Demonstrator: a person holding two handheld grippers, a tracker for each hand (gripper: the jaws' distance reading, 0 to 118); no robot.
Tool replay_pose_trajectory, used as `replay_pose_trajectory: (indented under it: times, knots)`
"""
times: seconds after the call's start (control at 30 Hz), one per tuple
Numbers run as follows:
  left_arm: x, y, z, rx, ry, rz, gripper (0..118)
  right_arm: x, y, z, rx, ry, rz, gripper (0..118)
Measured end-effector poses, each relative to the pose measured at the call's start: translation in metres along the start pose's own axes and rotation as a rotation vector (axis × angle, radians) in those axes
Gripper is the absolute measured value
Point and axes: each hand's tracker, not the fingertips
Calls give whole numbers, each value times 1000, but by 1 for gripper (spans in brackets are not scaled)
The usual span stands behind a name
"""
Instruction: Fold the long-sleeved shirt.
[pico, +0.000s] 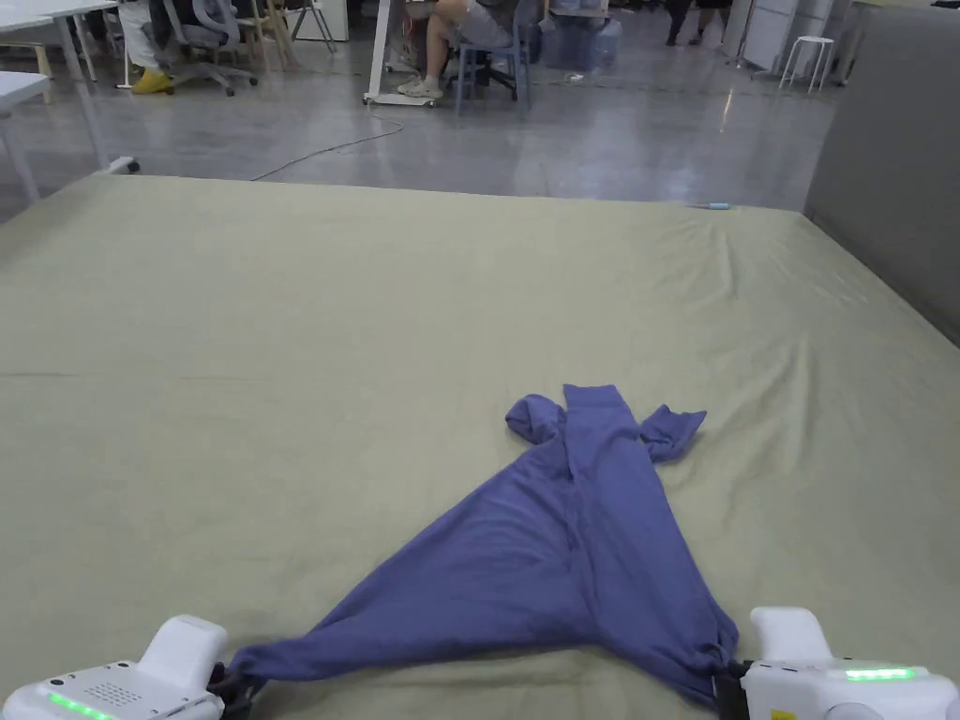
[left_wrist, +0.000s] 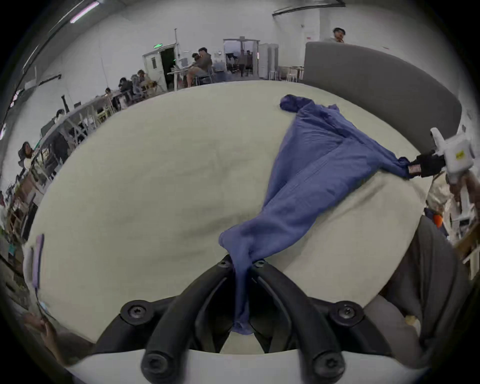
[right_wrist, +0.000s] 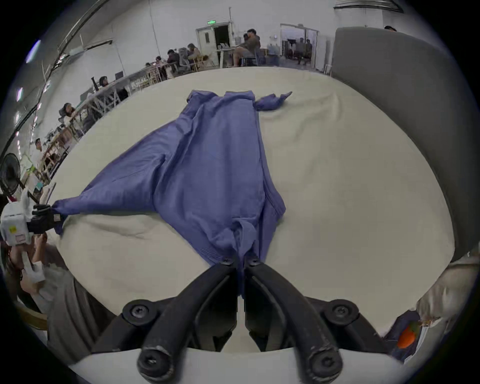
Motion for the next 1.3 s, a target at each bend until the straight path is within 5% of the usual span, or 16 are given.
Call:
replay_pose_trajectory:
  times: [0.13,0.17,0.2,0.23,0.27,0.4,0.43,0.47,0.5,0.53,0.73,0.77,0.8,0.83,1.13,1.3]
  knots:
    - [-9,4,6,7,-17,43,9,-1,6,8,16,-23,18,13]
    - [-11,6,11,-5,2,55,26,0,6,15,15,-40,32,37]
    - [-15,8,18,-10,7,63,76,0,5,24,14,-57,42,82]
    - [-15,8,27,-10,-3,76,108,1,3,37,34,-86,47,104]
    - [-20,8,39,12,-32,97,118,4,1,54,90,-81,45,109]
    - [-29,22,84,110,-74,229,118,11,0,94,184,-50,-8,108]
    - [-33,26,90,117,-64,277,115,14,0,101,182,-44,-17,102]
    - [-35,31,95,99,-37,357,103,15,-1,106,183,-31,-28,80]
    - [-35,34,100,82,-27,426,44,15,-1,109,188,-22,-31,20]
    - [-40,37,97,41,-28,521,0,13,-2,110,192,-21,-36,0]
    - [-6,42,92,24,-25,584,7,13,-3,104,180,-3,-43,0]
    - [-25,37,69,3,-26,608,36,14,-3,103,178,1,-37,0]
    - [-24,37,61,-19,-26,629,91,15,-4,102,173,4,-31,0]
    - [-23,36,51,-67,-30,646,115,12,-2,99,164,3,-25,0]
    - [-10,18,-7,-276,43,696,117,11,-1,83,118,-1,16,0]
    - [-4,17,-21,-254,153,527,88,3,9,68,91,-3,31,0]
